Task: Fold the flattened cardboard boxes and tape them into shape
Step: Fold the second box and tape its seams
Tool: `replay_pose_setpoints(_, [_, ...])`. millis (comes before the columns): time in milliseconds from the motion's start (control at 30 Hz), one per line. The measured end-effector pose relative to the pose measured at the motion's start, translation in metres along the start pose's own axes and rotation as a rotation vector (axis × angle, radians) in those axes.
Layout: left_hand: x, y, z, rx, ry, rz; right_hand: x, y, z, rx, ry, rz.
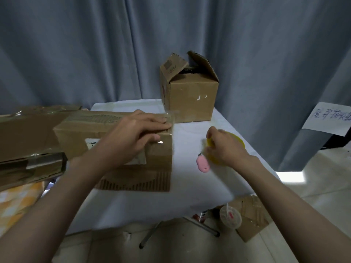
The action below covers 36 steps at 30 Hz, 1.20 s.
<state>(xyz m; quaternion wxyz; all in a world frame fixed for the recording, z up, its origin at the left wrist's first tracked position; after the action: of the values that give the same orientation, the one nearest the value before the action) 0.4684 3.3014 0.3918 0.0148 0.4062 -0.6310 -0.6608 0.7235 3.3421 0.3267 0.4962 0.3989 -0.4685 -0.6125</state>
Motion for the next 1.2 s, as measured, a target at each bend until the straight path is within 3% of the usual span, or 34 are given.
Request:
replay_pose_setpoints(133, [0.013, 0.003, -0.004, 0.054, -0.025, 0.071, 0.002, 0.030, 0.033, -0.533, 0.180, -0.269])
replay_pose_setpoints(233, [0.013, -0.002, -0.007, 0.062, -0.002, 0.073, 0.009, 0.048, 0.063, -0.772, 0.268, -0.266])
replay_pose_setpoints(400, [0.008, -0.006, -0.009, 0.086, 0.000, -0.037, 0.010, 0.038, 0.091, -0.733, 0.338, -0.095])
replay_pose_setpoints(667, [0.011, -0.008, -0.011, 0.108, 0.002, -0.076, -0.003, 0.026, 0.100, -0.678, 0.322, 0.045])
replay_pose_setpoints(1000, [0.012, -0.009, -0.011, 0.137, 0.002, -0.095, -0.010, 0.019, 0.080, -1.015, 0.105, 0.359])
replay_pose_setpoints(1200, [0.011, -0.011, -0.013, 0.134, 0.045, -0.108, -0.013, 0.016, 0.070, -1.053, 0.062, 0.492])
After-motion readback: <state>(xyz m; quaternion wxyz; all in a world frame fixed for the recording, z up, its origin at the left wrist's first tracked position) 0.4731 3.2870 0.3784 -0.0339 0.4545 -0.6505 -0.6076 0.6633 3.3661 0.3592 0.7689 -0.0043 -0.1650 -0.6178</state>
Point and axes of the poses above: each hand's wrist, its own x-axis away from the middle knuckle, its own y-axis out of the back of the hand, z = x × y, the point moved 3 cm from there along -x, towards the middle knuckle, and after that the axes turned 15 degrees about -y, right-handed, at the moved point
